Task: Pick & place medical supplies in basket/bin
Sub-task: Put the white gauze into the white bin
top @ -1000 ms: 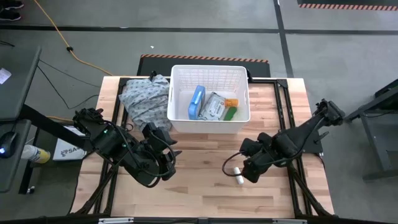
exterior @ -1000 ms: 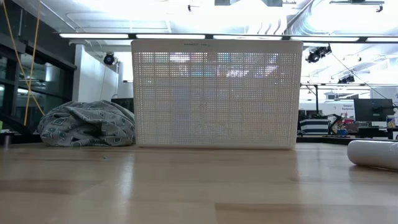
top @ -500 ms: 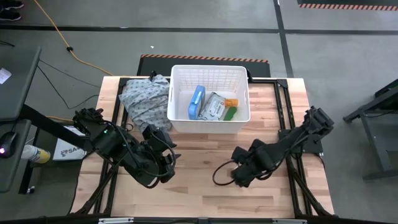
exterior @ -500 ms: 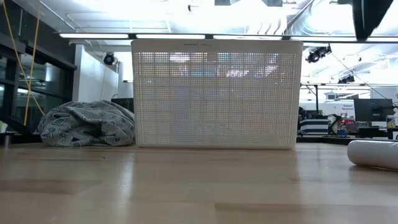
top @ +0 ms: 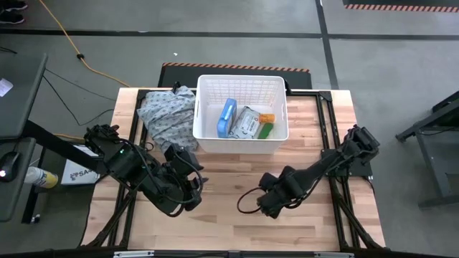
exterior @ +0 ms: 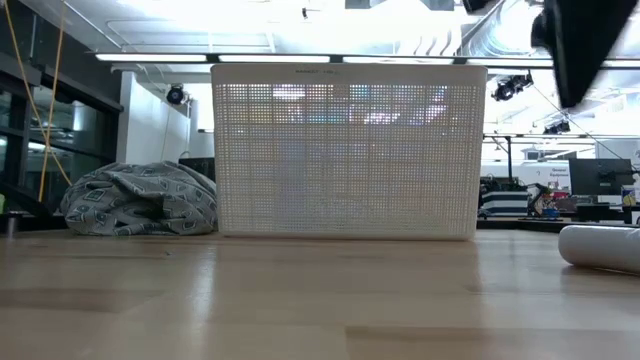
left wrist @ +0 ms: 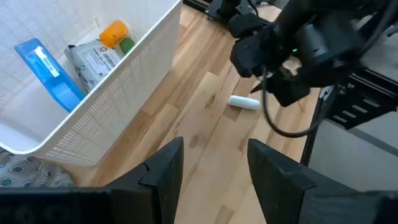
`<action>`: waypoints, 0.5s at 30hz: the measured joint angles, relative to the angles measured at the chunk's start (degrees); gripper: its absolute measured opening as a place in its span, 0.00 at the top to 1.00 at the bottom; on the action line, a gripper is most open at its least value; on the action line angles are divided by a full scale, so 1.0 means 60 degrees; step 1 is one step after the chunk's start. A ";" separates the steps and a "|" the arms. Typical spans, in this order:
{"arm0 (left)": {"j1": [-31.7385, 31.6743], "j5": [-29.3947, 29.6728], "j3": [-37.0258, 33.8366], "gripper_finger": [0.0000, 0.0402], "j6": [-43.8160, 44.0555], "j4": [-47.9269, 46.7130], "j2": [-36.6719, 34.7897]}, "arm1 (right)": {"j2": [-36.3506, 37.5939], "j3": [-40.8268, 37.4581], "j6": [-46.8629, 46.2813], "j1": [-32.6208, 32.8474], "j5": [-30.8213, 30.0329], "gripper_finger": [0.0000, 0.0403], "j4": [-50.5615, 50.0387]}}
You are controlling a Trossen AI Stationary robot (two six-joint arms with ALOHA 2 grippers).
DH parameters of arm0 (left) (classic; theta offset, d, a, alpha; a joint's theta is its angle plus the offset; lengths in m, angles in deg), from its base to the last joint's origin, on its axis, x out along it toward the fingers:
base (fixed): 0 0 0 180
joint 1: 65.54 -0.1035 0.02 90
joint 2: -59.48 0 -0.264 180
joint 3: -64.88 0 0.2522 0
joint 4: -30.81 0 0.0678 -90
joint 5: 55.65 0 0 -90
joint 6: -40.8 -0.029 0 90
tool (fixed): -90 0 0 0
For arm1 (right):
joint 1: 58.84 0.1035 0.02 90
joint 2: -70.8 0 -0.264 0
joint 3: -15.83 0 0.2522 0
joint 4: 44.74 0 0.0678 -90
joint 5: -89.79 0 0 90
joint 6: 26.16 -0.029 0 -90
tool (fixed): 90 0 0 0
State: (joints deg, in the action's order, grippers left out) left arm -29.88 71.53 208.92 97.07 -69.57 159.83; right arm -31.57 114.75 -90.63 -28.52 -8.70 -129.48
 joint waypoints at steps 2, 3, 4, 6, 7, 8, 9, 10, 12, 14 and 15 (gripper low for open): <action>0.0000 -0.0138 0.0000 0.47 0.0002 0.0010 0.0000 | 0.0000 -0.0471 -0.0184 0.0000 0.0249 0.40 0.0170; 0.0001 -0.0161 0.0000 0.47 0.0000 0.0016 0.0000 | 0.0007 -0.0693 -0.0298 0.0000 0.0346 0.40 0.0146; 0.0004 -0.0181 0.0000 0.47 0.0000 0.0016 0.0000 | 0.0011 -0.0893 -0.0435 0.0000 0.0462 0.40 0.0096; 0.0004 -0.0191 0.0000 0.47 0.0000 0.0016 0.0000 | 0.0011 -0.1210 -0.0669 -0.0004 0.0584 0.40 0.0076; 0.0000 -0.0188 0.0000 0.47 0.0000 0.0020 0.0000 | 0.0011 -0.1327 -0.0742 -0.0004 0.0632 0.40 0.0106; 0.0000 -0.0187 0.0000 0.47 0.0000 0.0016 0.0000 | 0.0011 -0.1407 -0.0776 -0.0004 0.0668 0.40 0.0149; 0.0000 -0.0181 0.0000 0.47 0.0000 0.0016 0.0000 | 0.0011 -0.1471 -0.0788 -0.0004 0.0724 0.40 0.0218; 0.0000 -0.0180 0.0000 0.47 0.0000 0.0019 0.0000 | 0.0011 -0.1524 -0.0789 -0.0004 0.0758 0.40 0.0355; 0.0000 -0.0179 0.0000 0.47 0.0000 0.0020 0.0000 | 0.0012 -0.1611 -0.0791 -0.0004 0.0803 0.40 0.0756; 0.0000 -0.0180 0.0000 0.47 0.0000 0.0020 0.0000 | 0.0025 -0.1794 -0.0783 -0.0004 0.0898 0.40 0.1369; 0.0000 -0.0180 0.0000 0.47 0.0000 0.0020 0.0000 | 0.0026 -0.1913 -0.0784 -0.0004 0.0935 0.40 0.1696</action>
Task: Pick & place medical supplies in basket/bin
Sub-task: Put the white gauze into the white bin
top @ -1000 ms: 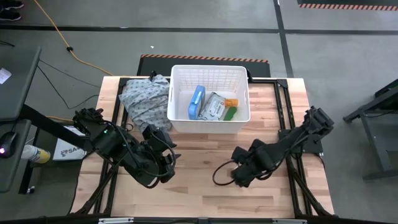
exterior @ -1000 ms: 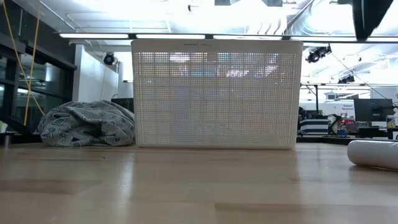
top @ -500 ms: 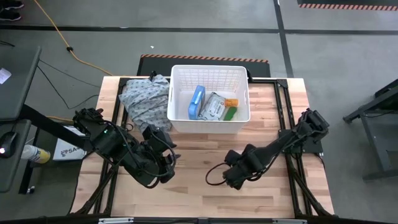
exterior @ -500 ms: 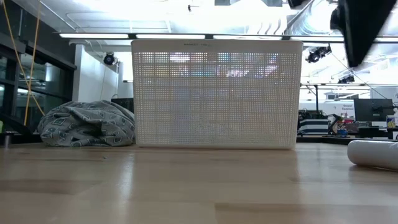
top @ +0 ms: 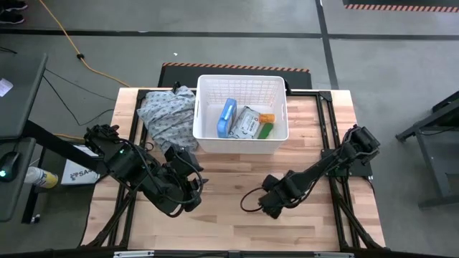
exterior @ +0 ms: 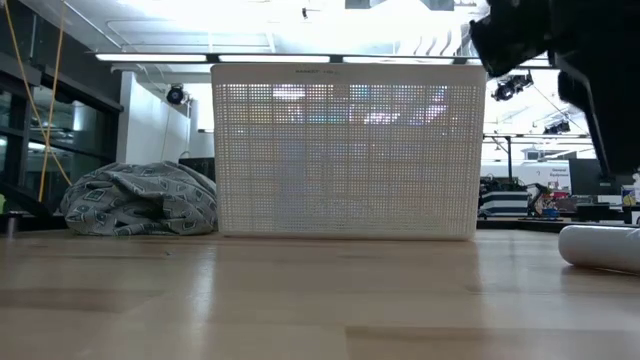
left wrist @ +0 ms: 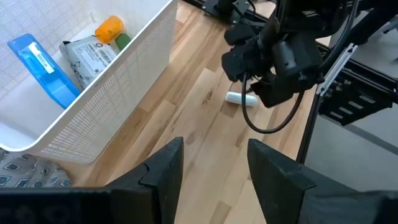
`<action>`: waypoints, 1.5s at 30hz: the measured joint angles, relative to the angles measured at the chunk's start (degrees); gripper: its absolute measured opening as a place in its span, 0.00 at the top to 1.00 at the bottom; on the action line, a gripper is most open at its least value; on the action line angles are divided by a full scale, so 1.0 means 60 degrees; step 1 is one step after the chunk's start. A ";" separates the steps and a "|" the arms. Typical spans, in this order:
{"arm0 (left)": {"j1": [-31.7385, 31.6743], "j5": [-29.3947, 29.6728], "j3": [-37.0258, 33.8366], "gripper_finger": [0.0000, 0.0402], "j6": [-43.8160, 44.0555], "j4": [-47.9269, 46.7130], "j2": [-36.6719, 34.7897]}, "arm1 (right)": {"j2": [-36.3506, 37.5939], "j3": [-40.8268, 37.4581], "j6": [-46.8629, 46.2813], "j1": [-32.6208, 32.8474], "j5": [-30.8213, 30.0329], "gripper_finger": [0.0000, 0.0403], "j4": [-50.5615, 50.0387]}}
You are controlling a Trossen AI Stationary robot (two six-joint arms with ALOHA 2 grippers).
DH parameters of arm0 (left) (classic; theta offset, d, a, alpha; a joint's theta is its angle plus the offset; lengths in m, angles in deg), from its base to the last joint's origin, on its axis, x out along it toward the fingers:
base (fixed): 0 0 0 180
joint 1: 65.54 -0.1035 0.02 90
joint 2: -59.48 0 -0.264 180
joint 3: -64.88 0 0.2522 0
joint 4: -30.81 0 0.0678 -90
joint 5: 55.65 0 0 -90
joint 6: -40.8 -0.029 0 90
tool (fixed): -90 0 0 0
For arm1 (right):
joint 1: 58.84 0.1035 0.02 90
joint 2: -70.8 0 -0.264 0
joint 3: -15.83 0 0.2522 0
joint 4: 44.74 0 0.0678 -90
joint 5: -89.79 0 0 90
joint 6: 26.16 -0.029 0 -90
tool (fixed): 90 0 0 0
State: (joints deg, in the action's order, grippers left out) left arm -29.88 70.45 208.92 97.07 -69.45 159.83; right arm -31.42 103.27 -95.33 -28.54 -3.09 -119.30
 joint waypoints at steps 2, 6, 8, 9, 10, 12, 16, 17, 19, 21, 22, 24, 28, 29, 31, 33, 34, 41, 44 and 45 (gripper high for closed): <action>0.0000 0.0000 0.0000 0.47 0.0000 0.0000 0.0000 | 0.0000 -0.0249 -0.0011 -0.0002 0.0136 0.40 0.0633; 0.0000 -0.0004 0.0000 0.47 0.0000 0.0000 0.0000 | 0.0000 -0.0657 -0.0250 -0.0007 0.0329 0.40 0.1042; 0.0000 -0.0004 0.0000 0.47 0.0000 0.0000 0.0000 | 0.0000 -0.0759 -0.0308 -0.0007 0.0372 0.40 0.1035; 0.0000 -0.0004 0.0000 0.47 0.0000 0.0000 0.0000 | 0.0000 -0.0781 -0.0324 -0.0007 0.0376 0.40 0.1052; 0.0000 -0.0006 0.0000 0.47 0.0000 0.0000 0.0000 | 0.0000 -0.0821 -0.0326 -0.0007 0.0381 0.40 0.1143; 0.0000 -0.0004 0.0000 0.47 -0.0002 0.0000 0.0000 | 0.0000 -0.0880 -0.0328 -0.0007 0.0409 0.40 0.1350; 0.0000 -0.0007 0.0000 0.47 -0.0001 0.0000 0.0000 | 0.0000 -0.0876 -0.0254 -0.0033 0.0392 0.40 0.1811; 0.0000 -0.0007 0.0000 0.47 -0.0004 0.0000 0.0000 | 0.0000 -0.0876 -0.0251 -0.0044 0.0373 0.40 0.1856; 0.0000 -0.0007 0.0000 0.47 -0.0001 0.0000 0.0000 | 0.0000 -0.0876 -0.0247 -0.0083 0.0369 0.40 0.1873; 0.0000 -0.0007 0.0000 0.47 -0.0004 0.0000 0.0000 | 0.0000 -0.0876 -0.0245 -0.0122 0.0351 0.40 0.1896; 0.0000 -0.0011 0.0000 0.47 -0.0004 -0.0002 0.0000 | -0.0002 -0.0876 -0.0240 -0.0138 0.0315 0.40 0.1899; 0.0000 -0.0011 0.0000 0.47 -0.0007 -0.0004 0.0000 | 0.0000 -0.0876 -0.0240 -0.0146 0.0294 0.40 0.1900; 0.0000 -0.0032 0.0000 0.47 -0.0068 -0.0004 0.0000 | -0.0015 -0.0876 -0.0247 -0.0134 0.0289 0.40 0.1902; 0.0000 -0.0033 0.0000 0.47 -0.0073 -0.0004 0.0000 | -0.0015 -0.0876 -0.0247 -0.0131 0.0293 0.40 0.1906; 0.0000 -0.0033 0.0000 0.47 -0.0073 -0.0007 0.0000 | -0.0015 -0.0876 -0.0247 -0.0131 0.0283 0.40 0.1963; 0.0000 -0.0032 0.0000 0.47 -0.0076 -0.0011 0.0000 | -0.0016 -0.0876 -0.0247 -0.0135 0.0278 0.40 0.1995; 0.0000 -0.0029 0.0000 0.47 -0.0076 -0.0011 0.0000 | -0.0018 -0.0876 -0.0247 -0.0135 0.0254 0.40 0.2004; 0.0000 -0.0029 0.0003 0.47 -0.0076 -0.0018 0.0000 | -0.0018 -0.0876 -0.0323 -0.0135 0.0074 0.40 0.2030; 0.0000 -0.0029 0.0004 0.47 -0.0076 -0.0022 0.0000 | -0.0018 -0.0876 -0.0324 -0.0135 0.0055 0.40 0.2045; 0.0000 -0.0029 0.0004 0.47 -0.0076 -0.0022 0.0000 | -0.0018 -0.0876 -0.0325 -0.0135 0.0052 0.40 0.2045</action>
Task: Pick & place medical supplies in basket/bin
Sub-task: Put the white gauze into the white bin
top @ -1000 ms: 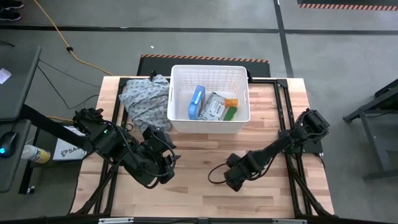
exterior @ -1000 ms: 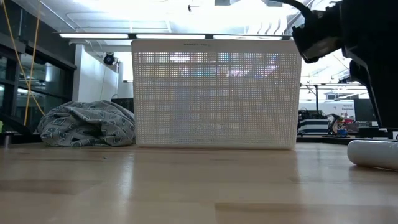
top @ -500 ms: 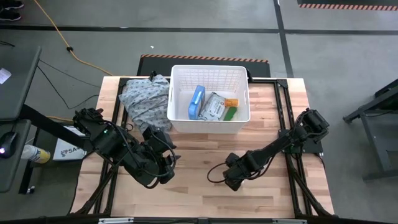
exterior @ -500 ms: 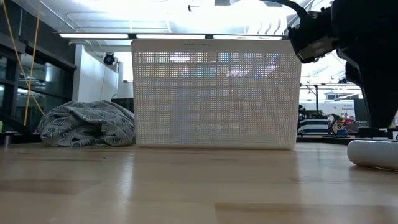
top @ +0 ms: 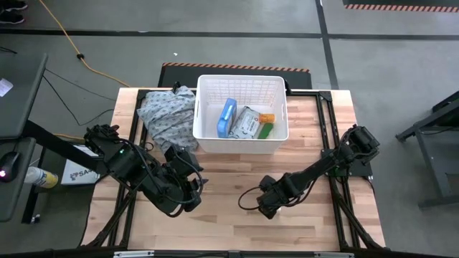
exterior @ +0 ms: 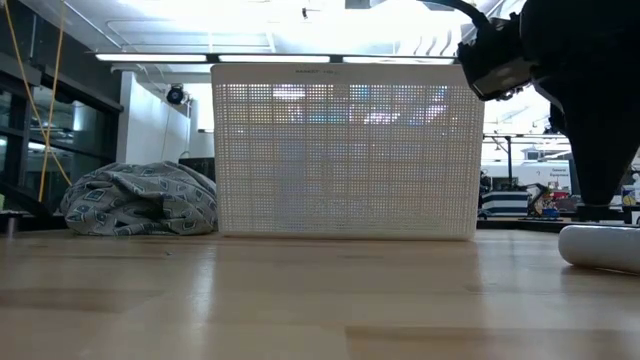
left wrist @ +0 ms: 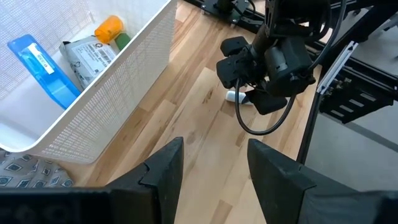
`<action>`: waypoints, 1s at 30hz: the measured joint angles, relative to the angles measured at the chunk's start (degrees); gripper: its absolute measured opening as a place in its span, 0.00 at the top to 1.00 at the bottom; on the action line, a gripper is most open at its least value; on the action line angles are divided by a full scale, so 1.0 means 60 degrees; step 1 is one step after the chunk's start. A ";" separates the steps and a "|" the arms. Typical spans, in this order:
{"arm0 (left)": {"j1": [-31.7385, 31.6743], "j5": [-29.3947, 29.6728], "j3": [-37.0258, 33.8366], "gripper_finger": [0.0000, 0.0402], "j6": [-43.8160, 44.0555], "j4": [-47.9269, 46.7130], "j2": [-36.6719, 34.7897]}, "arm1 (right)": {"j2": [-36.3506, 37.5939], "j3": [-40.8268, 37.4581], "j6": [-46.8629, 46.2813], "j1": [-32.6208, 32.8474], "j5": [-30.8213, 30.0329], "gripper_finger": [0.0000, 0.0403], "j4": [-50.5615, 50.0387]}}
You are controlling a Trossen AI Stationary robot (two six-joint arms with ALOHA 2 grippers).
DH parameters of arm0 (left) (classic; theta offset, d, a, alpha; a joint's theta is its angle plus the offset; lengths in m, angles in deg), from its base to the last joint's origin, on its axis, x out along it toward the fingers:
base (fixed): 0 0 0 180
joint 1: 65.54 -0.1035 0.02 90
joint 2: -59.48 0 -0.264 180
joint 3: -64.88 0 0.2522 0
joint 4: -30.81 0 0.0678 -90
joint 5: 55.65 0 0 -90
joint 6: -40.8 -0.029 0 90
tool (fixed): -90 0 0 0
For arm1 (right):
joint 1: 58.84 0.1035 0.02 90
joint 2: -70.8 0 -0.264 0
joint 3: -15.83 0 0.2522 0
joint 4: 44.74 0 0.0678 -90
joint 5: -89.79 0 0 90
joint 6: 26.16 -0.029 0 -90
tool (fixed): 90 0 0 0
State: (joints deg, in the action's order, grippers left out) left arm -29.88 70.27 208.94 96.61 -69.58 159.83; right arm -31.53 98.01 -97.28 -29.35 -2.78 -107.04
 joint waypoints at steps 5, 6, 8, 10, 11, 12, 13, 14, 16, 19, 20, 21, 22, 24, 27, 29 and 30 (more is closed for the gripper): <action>0.0000 0.0000 0.0000 0.47 0.0000 -0.0004 0.0000 | -0.0004 0.0002 -0.0148 0.0022 -0.0078 0.40 0.0033; 0.0000 0.0004 0.0000 0.47 0.0003 -0.0004 0.0000 | -0.0004 0.0002 -0.0148 0.0022 -0.0078 0.40 0.0034; 0.0000 0.0004 0.0000 0.47 0.0000 -0.0007 0.0000 | -0.0004 0.0004 -0.0148 0.0022 -0.0045 0.40 0.0036; 0.0000 0.0004 0.0000 0.47 0.0000 -0.0007 0.0000 | -0.0004 0.0004 -0.0152 0.0029 -0.0009 0.40 0.0033; 0.0000 0.0004 0.0000 0.47 0.0000 -0.0007 0.0000 | -0.0007 0.0004 -0.0152 0.0029 -0.0011 0.40 0.0033; 0.0000 0.0002 0.0000 0.47 0.0000 -0.0007 0.0000 | -0.0007 0.0004 -0.0152 0.0029 0.0000 0.40 0.0036; 0.0000 -0.0003 0.0000 0.47 0.0000 -0.0007 0.0000 | -0.0007 0.0004 -0.0152 0.0029 0.0018 0.40 0.0036; 0.0000 -0.0030 0.0000 0.47 0.0000 -0.0007 0.0000 | -0.0007 0.0004 -0.0152 0.0029 0.0018 0.40 0.0036; 0.0000 -0.0098 0.0000 0.47 0.0000 -0.0007 0.0000 | -0.0007 0.0004 -0.0154 0.0029 0.0020 0.40 0.0036; 0.0000 -0.0102 0.0000 0.47 0.0000 -0.0007 0.0000 | -0.0007 0.0004 -0.0174 0.0030 0.0130 0.40 0.0038; 0.0000 -0.0102 0.0000 0.47 0.0000 -0.0007 0.0000 | -0.0007 0.0004 -0.0174 0.0039 0.0193 0.40 0.0037; 0.0000 -0.0102 0.0000 0.47 0.0000 -0.0007 0.0000 | -0.0007 0.0004 -0.0178 0.0063 0.0220 0.40 0.0036; 0.0000 -0.0102 0.0000 0.47 0.0000 -0.0007 0.0000 | -0.0007 0.0004 -0.0181 0.0095 0.0215 0.40 0.0036; 0.0000 -0.0102 0.0000 0.47 0.0000 -0.0007 0.0000 | -0.0007 0.0004 -0.0211 0.0145 0.0251 0.40 0.0039; 0.0000 -0.0102 0.0000 0.47 0.0000 -0.0011 0.0002 | -0.0007 0.0004 -0.0396 0.0233 0.0251 0.40 0.0036; 0.0000 -0.0100 0.0000 0.47 0.0000 -0.0011 0.0004 | -0.0007 0.0004 -0.0400 0.0244 0.0175 0.40 0.0036; 0.0000 -0.0098 0.0000 0.47 0.0000 -0.0011 0.0004 | -0.0007 0.0004 -0.0400 0.0244 0.0168 0.40 0.0036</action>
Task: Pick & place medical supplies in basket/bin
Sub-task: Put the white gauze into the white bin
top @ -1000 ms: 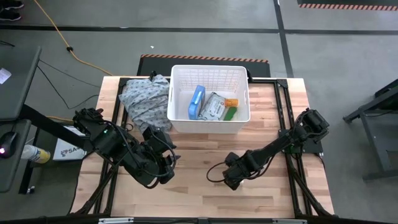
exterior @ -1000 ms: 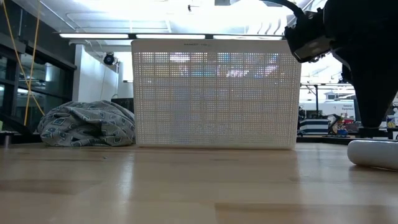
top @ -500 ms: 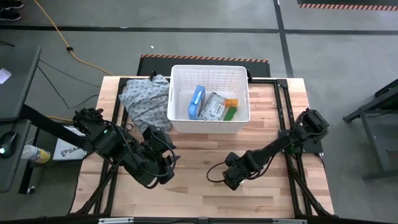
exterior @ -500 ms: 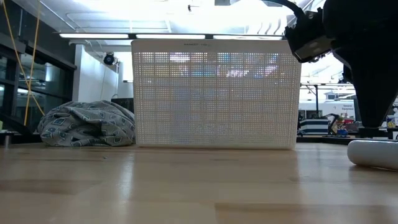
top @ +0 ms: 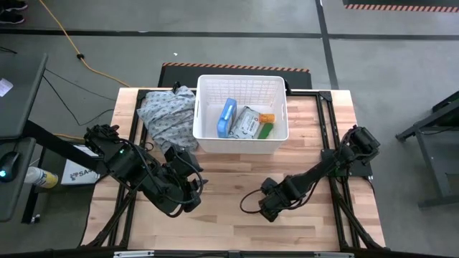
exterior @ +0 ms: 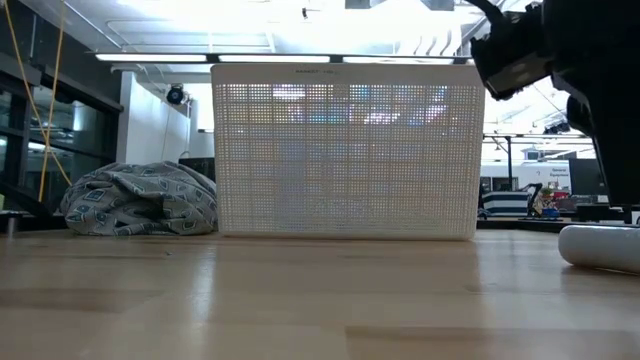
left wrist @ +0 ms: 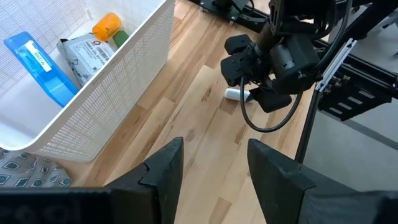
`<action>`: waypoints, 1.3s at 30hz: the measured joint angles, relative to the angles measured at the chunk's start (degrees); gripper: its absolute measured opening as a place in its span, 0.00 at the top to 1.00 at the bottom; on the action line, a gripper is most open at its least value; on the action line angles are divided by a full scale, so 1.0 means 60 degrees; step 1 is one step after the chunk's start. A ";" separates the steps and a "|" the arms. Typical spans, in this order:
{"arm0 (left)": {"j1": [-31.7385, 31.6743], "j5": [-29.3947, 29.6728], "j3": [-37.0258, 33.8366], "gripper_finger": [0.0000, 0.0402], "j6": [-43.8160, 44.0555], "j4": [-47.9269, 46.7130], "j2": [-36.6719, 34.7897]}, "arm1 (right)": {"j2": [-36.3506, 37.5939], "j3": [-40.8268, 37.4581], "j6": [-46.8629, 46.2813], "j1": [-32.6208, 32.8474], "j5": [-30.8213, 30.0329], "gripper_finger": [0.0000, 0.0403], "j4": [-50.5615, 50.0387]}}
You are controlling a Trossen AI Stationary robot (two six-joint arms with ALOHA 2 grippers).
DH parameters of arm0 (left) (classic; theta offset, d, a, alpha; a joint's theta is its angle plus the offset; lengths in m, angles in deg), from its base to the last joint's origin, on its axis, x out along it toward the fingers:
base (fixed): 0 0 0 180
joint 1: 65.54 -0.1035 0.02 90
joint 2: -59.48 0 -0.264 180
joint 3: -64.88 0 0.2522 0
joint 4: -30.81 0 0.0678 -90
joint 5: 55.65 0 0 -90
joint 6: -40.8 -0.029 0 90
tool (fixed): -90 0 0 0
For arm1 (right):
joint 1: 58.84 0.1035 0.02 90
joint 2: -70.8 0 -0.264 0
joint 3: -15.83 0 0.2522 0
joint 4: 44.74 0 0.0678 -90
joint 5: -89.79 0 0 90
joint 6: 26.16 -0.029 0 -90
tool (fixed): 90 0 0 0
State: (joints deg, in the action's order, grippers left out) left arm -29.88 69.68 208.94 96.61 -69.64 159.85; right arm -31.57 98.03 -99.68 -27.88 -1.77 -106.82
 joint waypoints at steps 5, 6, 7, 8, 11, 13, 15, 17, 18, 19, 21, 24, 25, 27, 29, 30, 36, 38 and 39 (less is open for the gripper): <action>0.0000 -0.0001 0.0000 0.47 0.0000 0.0002 0.0000 | -0.0004 -0.0006 -0.0006 -0.0007 -0.0036 0.40 0.0026; 0.0000 -0.0002 0.0000 0.47 0.0000 0.0001 0.0000 | -0.0004 -0.0093 -0.0014 -0.0007 -0.0052 0.40 0.0205; 0.0000 -0.0002 0.0000 0.47 0.0000 0.0002 0.0000 | -0.0004 -0.0241 -0.0063 -0.0007 0.0030 0.40 0.0503; 0.0000 -0.0002 0.0000 0.47 0.0000 0.0004 0.0000 | -0.0004 -0.0454 -0.0159 -0.0007 0.0163 0.40 0.0906; 0.0000 0.0000 0.0000 0.47 0.0000 0.0007 0.0000 | -0.0011 -0.1150 -0.0487 -0.0007 0.0695 0.40 0.1967; 0.0000 0.0000 0.0000 0.47 0.0000 0.0007 0.0000 | -0.0011 -0.1464 -0.0765 -0.0007 0.1018 0.40 0.2211; 0.0000 0.0000 0.0000 0.47 0.0000 0.0007 0.0000 | -0.0011 -0.1641 -0.0853 -0.0007 0.1183 0.40 0.2236; 0.0000 0.0000 0.0000 0.47 0.0000 0.0007 0.0000 | 0.0001 -0.1715 -0.0913 -0.0007 0.1198 0.40 0.2285; 0.0000 0.0000 0.0000 0.47 0.0000 0.0007 0.0000 | 0.0008 -0.1741 -0.0952 -0.0007 0.1203 0.40 0.2296; 0.0000 0.0000 0.0000 0.47 0.0000 0.0007 0.0000 | 0.0015 -0.1771 -0.0962 -0.0007 0.1228 0.40 0.2343; 0.0000 0.0003 0.0000 0.47 0.0000 0.0007 0.0000 | 0.0029 -0.1855 -0.0965 -0.0008 0.1254 0.40 0.2457; 0.0000 0.0004 0.0000 0.47 0.0000 0.0011 0.0000 | 0.0036 -0.1904 -0.0953 -0.0011 0.1257 0.40 0.2514; 0.0000 0.0008 0.0000 0.47 0.0002 0.0013 0.0000 | 0.0036 -0.1902 -0.0939 -0.0011 0.1257 0.40 0.2513; 0.0000 0.0029 0.0000 0.47 0.0001 0.0026 0.0000 | 0.0036 -0.1902 -0.0868 -0.0011 0.1236 0.40 0.2511; 0.0000 0.0033 0.0000 0.47 0.0004 0.0029 0.0000 | 0.0033 -0.1916 -0.0849 -0.0007 0.1179 0.41 0.2517; 0.0000 0.0033 0.0000 0.47 0.0004 0.0029 0.0000 | 0.0033 -0.1916 -0.0842 -0.0007 0.1168 0.42 0.2516; 0.0000 0.0040 0.0000 0.47 0.0030 0.0033 0.0000 | 0.0022 -0.1938 -0.0820 -0.0007 0.1100 0.54 0.2441; 0.0000 0.0089 0.0000 0.47 0.0033 0.0042 0.0000 | 0.0018 -0.1938 -0.0763 -0.0007 0.1093 0.60 0.2408; 0.0000 0.0139 0.0000 0.47 0.0033 0.0054 0.0000 | 0.0016 -0.1938 -0.0748 -0.0009 0.1089 0.62 0.2393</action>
State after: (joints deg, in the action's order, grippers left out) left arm -29.88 70.52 208.94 96.80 -69.32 159.85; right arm -31.47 86.41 -104.17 -27.94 4.76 -92.46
